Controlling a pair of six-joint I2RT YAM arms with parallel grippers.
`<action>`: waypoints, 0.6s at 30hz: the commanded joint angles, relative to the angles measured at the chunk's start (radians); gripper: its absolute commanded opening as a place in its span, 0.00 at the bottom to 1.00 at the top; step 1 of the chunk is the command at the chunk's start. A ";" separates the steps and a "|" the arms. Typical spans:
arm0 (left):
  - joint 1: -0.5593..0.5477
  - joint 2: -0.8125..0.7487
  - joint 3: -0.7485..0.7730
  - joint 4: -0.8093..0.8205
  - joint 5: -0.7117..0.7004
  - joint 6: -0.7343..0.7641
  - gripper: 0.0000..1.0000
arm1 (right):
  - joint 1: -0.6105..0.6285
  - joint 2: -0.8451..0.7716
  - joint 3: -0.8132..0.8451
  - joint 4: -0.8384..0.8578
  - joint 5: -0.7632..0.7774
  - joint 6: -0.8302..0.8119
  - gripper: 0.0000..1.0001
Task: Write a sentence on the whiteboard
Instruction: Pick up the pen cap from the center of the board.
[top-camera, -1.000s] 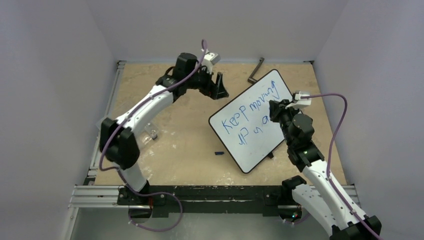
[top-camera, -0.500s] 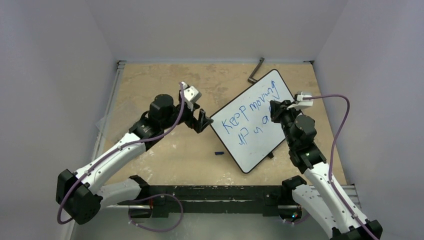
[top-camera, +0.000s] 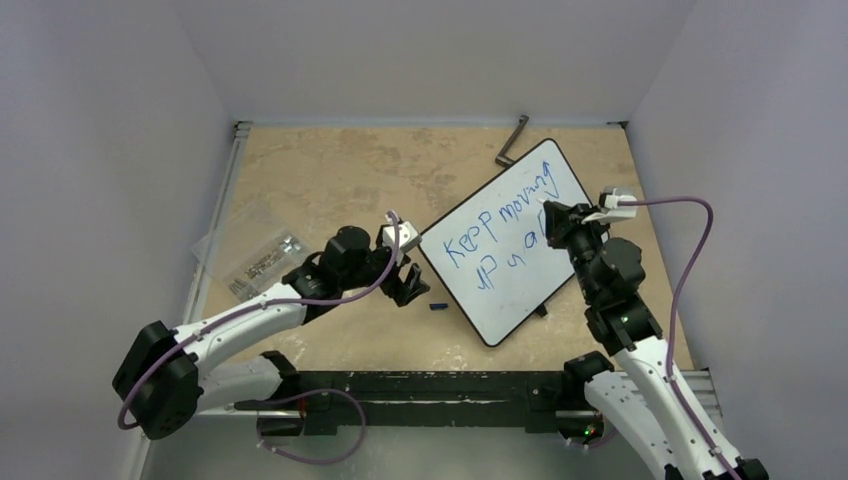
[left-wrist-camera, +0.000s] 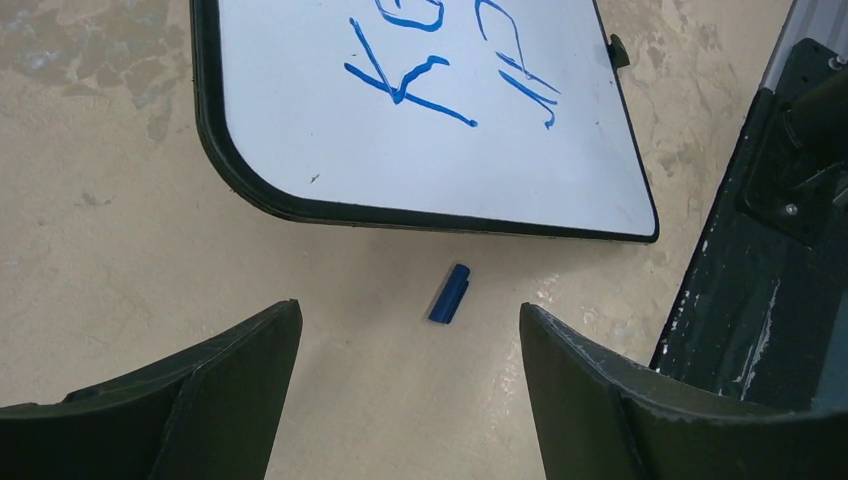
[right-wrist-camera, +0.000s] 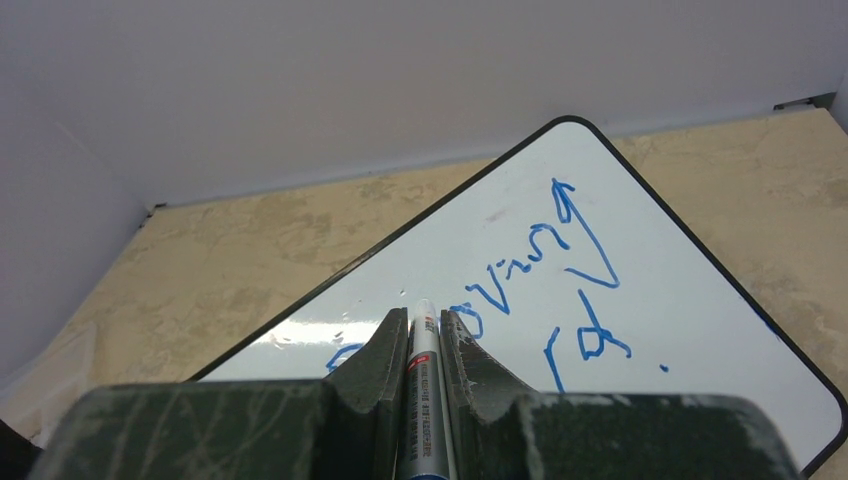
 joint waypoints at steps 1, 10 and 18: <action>-0.020 0.071 0.017 0.075 0.015 0.076 0.79 | 0.000 -0.013 0.044 -0.004 -0.022 0.015 0.00; -0.114 0.289 0.117 0.000 0.014 0.241 0.72 | 0.000 -0.038 0.048 -0.025 -0.014 0.014 0.00; -0.153 0.368 0.118 0.023 0.014 0.272 0.71 | 0.001 -0.054 0.044 -0.040 -0.006 0.006 0.00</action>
